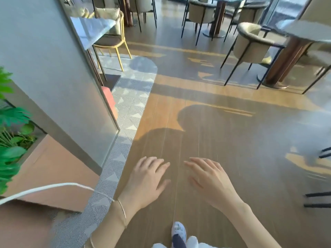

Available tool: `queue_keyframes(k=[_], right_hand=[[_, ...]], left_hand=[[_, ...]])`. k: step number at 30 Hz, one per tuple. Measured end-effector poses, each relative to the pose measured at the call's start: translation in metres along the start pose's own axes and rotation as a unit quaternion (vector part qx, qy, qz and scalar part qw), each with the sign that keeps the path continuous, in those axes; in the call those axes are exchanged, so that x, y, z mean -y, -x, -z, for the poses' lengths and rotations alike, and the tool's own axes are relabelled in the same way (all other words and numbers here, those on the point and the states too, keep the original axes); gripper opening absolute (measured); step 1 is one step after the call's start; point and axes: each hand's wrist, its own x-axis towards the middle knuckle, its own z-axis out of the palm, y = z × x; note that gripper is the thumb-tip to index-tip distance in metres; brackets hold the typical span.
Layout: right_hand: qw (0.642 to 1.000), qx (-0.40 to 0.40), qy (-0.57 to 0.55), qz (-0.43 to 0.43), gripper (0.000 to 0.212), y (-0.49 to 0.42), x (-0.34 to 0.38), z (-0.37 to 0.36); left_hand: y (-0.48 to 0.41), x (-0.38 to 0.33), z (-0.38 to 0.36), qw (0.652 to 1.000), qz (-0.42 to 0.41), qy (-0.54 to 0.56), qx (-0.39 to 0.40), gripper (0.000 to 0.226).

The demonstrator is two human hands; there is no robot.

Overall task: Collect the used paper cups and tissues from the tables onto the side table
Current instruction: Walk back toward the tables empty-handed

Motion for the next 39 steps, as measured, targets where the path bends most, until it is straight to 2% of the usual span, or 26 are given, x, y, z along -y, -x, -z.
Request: queue_keyframes(k=[6,14,24,31,39], right_hand=[[0.999,-0.031,-0.014,0.016,0.040,-0.099,-0.047,0.001],[1.000,0.012,-0.008,0.011,0.039,-0.230,-0.102,-0.041],[0.999,-0.015,-0.003,0.030,0.038,-0.459,-0.148,-0.040],[0.999,0.035,-0.013,0.023,0.040,-0.562,-0.182,-0.067],[0.996,0.091,-0.012,0.020,0.039,-0.720,-0.273,-0.093]], left_hand=[[-0.083,0.045,-0.016,0.999,0.021,-0.009,0.028,0.045],[-0.208,0.138,-0.057,0.997,0.054,0.029,0.046,0.045],[-0.401,0.285,-0.043,0.998,0.056,0.042,0.010,0.045],[-0.487,0.355,-0.067,0.995,0.073,0.055,0.037,0.047],[-0.629,0.426,-0.100,0.992,0.109,0.049,0.049,0.047]])
